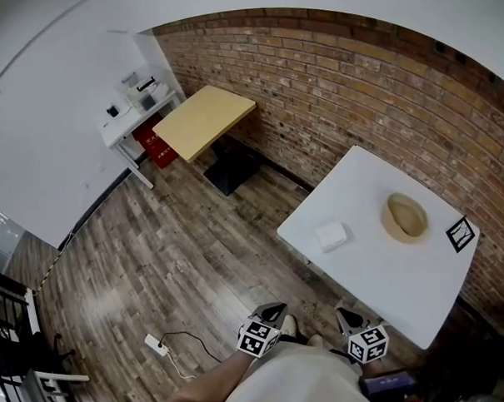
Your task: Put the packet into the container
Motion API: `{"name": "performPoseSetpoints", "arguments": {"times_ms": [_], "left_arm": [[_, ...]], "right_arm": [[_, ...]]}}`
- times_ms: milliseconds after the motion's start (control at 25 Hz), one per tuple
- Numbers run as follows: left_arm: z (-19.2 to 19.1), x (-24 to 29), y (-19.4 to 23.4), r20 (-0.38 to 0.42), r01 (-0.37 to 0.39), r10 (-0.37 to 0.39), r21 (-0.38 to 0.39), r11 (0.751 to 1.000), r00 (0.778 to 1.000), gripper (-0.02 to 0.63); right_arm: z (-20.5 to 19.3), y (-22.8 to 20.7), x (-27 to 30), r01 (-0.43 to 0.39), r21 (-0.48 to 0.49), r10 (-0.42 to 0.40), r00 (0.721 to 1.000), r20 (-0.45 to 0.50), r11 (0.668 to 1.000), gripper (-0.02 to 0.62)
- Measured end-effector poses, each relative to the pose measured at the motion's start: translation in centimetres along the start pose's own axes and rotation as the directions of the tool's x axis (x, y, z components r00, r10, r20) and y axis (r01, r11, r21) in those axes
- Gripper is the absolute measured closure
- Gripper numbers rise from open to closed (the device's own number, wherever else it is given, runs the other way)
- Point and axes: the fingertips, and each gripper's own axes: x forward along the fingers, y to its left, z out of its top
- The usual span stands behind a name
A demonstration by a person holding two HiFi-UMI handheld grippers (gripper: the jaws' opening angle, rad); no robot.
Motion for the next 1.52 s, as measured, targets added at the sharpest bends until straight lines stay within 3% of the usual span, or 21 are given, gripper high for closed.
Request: {"name": "performPoseSetpoints", "arguments": {"times_ms": [480,800,1080,1280,1520], "left_arm": [[3.6,3.9,4.9,0.012,0.063,-0.064,0.03,0.998,0.998,0.597],[6.1,5.7,8.8,0.024,0.117,-0.118,0.05,0.992,0.993,0.597],[6.6,6.2,11.9,0.025,0.139,-0.14,0.052,0.989,0.99,0.597],[6.7,5.6,12.0,0.019,0.153,-0.154,0.024,0.988,0.988,0.597],[6.8,7.1,13.0,0.035,0.122,-0.122,0.009,0.992,0.992,0.597]], "right_arm": [[3.6,-3.0,4.8,0.063,-0.038,-0.064,0.998,-0.027,0.997,0.589],[6.0,-4.7,8.8,0.1,-0.175,-0.119,0.987,-0.103,0.979,0.589],[8.7,-6.6,10.8,0.13,-0.343,-0.188,0.972,-0.142,0.93,0.589],[9.5,-6.7,10.4,0.085,-0.449,-0.209,0.95,-0.234,0.89,0.589],[10.5,-8.9,12.7,0.041,-0.574,-0.22,0.944,-0.247,0.818,0.589]]}}
